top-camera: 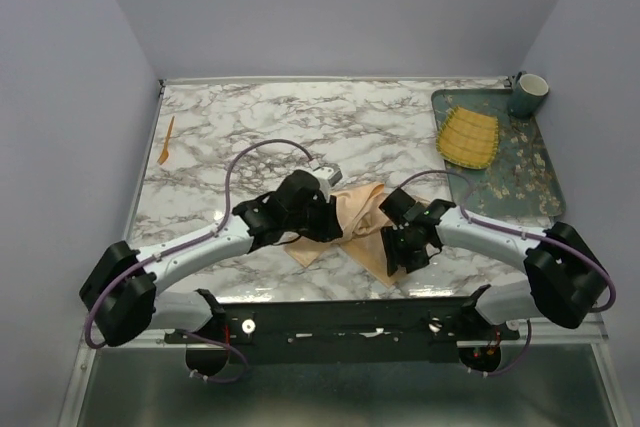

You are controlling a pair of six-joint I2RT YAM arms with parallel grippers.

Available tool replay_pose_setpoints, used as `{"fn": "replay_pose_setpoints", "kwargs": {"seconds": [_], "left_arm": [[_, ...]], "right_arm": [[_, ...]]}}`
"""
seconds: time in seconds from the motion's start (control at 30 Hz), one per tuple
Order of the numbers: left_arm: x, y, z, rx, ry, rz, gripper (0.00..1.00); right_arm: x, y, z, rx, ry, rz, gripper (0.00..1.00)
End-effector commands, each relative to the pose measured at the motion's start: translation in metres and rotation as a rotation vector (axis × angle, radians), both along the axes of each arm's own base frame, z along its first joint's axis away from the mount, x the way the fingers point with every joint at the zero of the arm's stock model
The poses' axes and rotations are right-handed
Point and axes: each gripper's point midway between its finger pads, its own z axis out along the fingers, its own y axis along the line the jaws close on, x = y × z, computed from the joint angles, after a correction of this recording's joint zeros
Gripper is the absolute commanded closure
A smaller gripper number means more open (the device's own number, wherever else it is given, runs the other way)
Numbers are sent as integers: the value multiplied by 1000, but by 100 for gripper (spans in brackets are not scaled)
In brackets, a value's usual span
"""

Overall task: Fold the napkin, place the utensils inside, and roll it up
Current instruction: Flatten the napkin out

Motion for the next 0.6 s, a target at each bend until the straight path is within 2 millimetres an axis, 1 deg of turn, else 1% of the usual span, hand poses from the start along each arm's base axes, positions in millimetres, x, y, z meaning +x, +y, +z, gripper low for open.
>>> {"fn": "replay_pose_setpoints", "kwargs": {"seconds": [0.0,0.03,0.07,0.13,0.17,0.2,0.23,0.27,0.3,0.33,0.37,0.43,0.47,0.5,0.53,0.57], "left_arm": [[-4,-39,-23,-71,132,-39,80],[1,-43,-27,-58,137,-34,81],[3,-43,-45,-12,159,-37,81],[10,-49,-50,6,156,-38,82],[9,-47,-65,47,188,-32,83],[12,-45,-68,70,188,-12,85],[20,-40,-70,99,161,20,85],[22,-33,-69,121,143,45,86],[28,-25,-67,142,114,74,86],[37,-10,-69,190,62,138,86],[42,0,-55,188,15,167,85],[48,17,-46,204,-27,201,82],[49,24,-33,195,-58,215,77],[49,29,-26,192,-74,223,74],[48,36,-21,193,-88,236,72],[48,45,-5,181,-124,264,68]], "right_arm": [[-5,4,-20,-77,4,10,42],[-4,5,-22,-85,0,7,47],[-6,8,-25,-94,5,8,59],[-3,18,-21,-78,-14,6,66],[-1,22,-18,-62,-26,9,74],[2,26,-14,-50,-37,13,79],[5,29,-10,-41,-47,16,84],[10,36,-3,-18,-65,14,92],[15,43,5,19,-88,22,96],[18,52,12,60,-96,37,99],[26,72,27,141,-119,53,99],[35,93,44,214,-141,82,99],[41,106,56,253,-149,101,99],[55,123,78,305,-194,122,99],[65,134,80,313,-199,132,99],[74,145,90,358,-192,139,99]]}}
